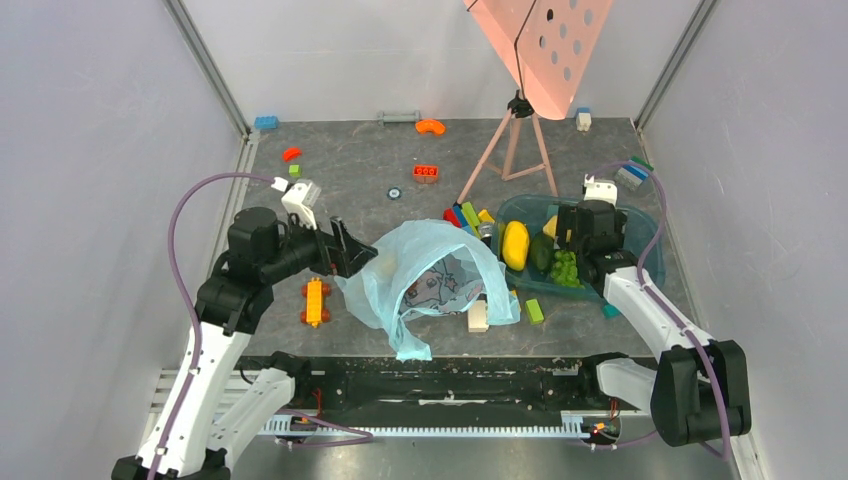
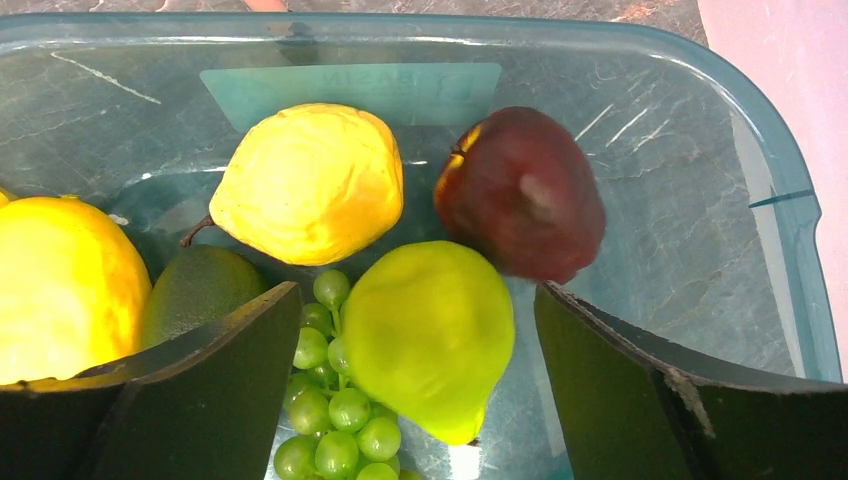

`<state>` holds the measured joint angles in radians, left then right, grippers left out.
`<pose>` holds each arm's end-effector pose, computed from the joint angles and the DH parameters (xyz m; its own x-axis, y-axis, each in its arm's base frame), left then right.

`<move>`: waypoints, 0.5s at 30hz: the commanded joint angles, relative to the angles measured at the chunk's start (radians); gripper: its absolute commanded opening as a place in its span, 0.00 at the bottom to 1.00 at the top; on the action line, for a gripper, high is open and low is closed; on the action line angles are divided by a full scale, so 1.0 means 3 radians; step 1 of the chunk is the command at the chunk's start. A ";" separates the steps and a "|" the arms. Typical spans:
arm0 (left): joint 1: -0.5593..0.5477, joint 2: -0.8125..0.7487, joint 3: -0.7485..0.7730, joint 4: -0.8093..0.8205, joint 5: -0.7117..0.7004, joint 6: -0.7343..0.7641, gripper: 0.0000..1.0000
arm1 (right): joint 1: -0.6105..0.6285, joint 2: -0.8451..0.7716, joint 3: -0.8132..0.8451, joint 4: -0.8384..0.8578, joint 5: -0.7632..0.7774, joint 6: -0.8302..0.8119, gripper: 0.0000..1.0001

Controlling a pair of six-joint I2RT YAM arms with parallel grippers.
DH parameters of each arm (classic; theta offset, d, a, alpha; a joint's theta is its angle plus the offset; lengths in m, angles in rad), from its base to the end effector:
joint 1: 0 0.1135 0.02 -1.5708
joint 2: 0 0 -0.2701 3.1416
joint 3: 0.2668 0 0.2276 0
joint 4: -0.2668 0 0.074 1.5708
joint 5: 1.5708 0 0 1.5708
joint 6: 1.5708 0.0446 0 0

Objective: Take the fake fruits out of the plastic bag
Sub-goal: Place the fake fruit in the bin.

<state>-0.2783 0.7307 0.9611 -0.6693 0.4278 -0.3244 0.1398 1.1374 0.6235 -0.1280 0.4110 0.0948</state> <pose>0.1128 -0.0515 0.3536 -0.5820 -0.1353 -0.8018 0.4490 0.7687 -0.4556 0.2196 0.0129 0.2342 -0.5723 0.0071 -0.8200 0.2444 0.9560 -0.1623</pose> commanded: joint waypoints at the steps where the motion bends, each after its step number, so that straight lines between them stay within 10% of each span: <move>1: -0.0126 -0.0038 0.0053 0.0353 0.0251 0.0118 1.00 | -0.0021 -0.0063 0.0087 0.0062 0.0002 -0.0060 0.91; 15: -0.2181 0.0687 0.0296 0.0531 -0.1995 0.0538 1.00 | -0.0028 -0.0340 0.0090 -0.0022 -0.0270 -0.0039 0.93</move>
<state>-0.8539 0.8963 0.9955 -0.5655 0.0471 -0.2516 0.1349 1.0748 0.6235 -0.1375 0.3664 0.0860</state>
